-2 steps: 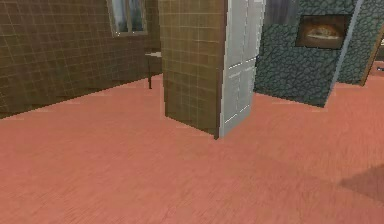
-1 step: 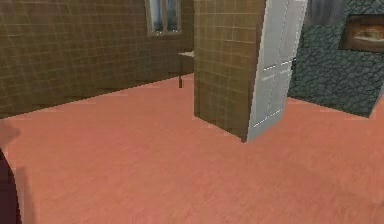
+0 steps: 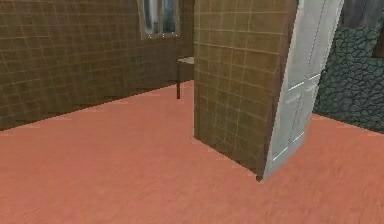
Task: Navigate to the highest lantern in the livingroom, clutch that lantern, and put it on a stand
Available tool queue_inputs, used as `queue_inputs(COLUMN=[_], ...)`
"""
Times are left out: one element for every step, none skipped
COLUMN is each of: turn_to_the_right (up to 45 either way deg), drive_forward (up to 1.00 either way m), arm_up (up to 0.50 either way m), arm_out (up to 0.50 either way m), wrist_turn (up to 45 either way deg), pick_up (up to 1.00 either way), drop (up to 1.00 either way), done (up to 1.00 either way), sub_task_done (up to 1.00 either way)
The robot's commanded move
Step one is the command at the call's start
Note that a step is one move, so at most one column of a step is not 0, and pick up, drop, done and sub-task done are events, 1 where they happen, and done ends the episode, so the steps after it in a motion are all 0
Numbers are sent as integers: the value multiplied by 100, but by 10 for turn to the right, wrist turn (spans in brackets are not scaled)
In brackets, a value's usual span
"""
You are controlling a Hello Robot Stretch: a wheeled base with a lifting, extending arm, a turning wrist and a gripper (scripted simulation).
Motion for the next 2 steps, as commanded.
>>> queue_inputs(turn_to_the_right=[-120,-30], drive_forward=[0,0], arm_up=[0,0], arm_out=[0,0], wrist_turn=[0,0], pick_up=[0,0], drop=[0,0], done=[0,0], sub_task_done=[0,0])
